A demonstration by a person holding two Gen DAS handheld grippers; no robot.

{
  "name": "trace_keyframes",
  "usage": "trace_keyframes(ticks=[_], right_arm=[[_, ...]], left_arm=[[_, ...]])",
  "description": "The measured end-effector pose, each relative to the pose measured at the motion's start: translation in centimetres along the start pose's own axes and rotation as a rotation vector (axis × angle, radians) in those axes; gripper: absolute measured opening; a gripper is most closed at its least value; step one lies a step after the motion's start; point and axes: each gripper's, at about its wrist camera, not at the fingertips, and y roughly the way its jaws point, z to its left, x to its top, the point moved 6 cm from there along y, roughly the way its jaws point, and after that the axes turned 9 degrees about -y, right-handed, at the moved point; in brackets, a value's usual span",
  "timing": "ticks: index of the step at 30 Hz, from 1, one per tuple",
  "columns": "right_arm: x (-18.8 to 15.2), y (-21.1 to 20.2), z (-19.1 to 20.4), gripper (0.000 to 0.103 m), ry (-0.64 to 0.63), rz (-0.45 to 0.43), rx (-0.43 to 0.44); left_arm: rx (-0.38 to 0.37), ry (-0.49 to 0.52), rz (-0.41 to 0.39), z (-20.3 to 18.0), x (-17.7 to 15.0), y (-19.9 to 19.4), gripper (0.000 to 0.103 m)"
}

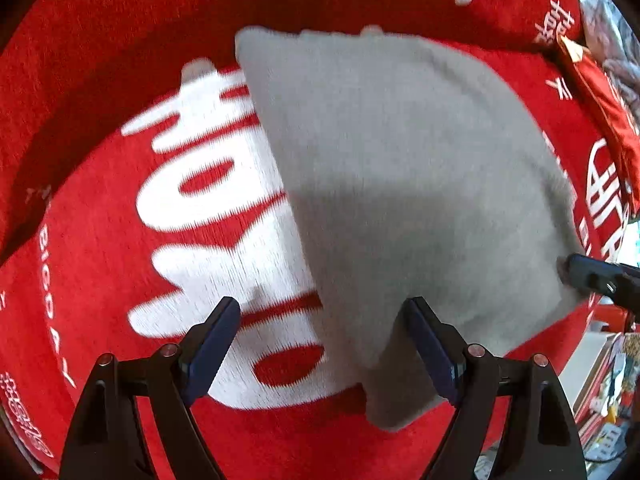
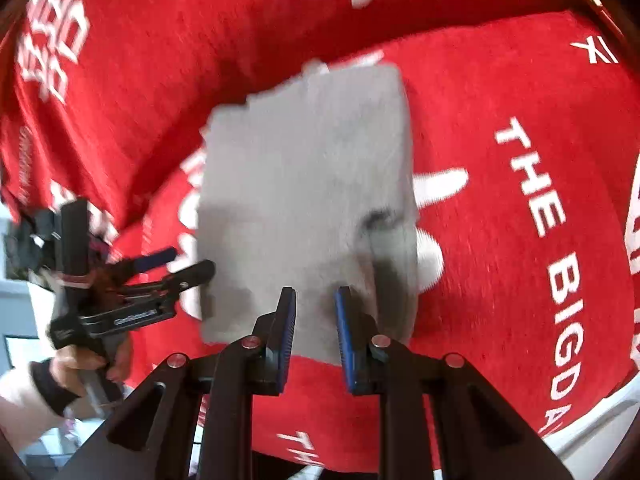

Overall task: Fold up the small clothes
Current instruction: 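Lower the folded sweater onto the red cloth and open the right gripper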

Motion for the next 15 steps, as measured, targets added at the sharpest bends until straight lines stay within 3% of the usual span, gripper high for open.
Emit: trace_keyframes(ticks=[3, 4, 6, 10, 15], right_arm=[[-1.7, 1.6, -3.9, 0.01, 0.128, 0.028, -0.024], [-2.1, 1.6, -5.1, 0.002, 0.168, 0.013, -0.01], [-2.7, 1.4, -6.3, 0.0, 0.23, -0.005, 0.036], [-3.8, 0.2, -7.8, 0.003, 0.248, 0.048, -0.092], [-3.0, -3.5, -7.0, 0.005, 0.262, -0.037, -0.059]], left_arm=[[-0.021, -0.011, 0.003, 0.5, -1.1, 0.4, 0.086], [-0.022, -0.009, 0.006, 0.7, -1.3, 0.5, 0.086], [-0.022, 0.004, 0.001, 0.8, -1.7, 0.3, 0.086], [-0.005, 0.009, -0.002, 0.8, -2.1, -0.3, 0.086], [0.001, -0.002, 0.009, 1.0, -2.5, -1.1, 0.086]])
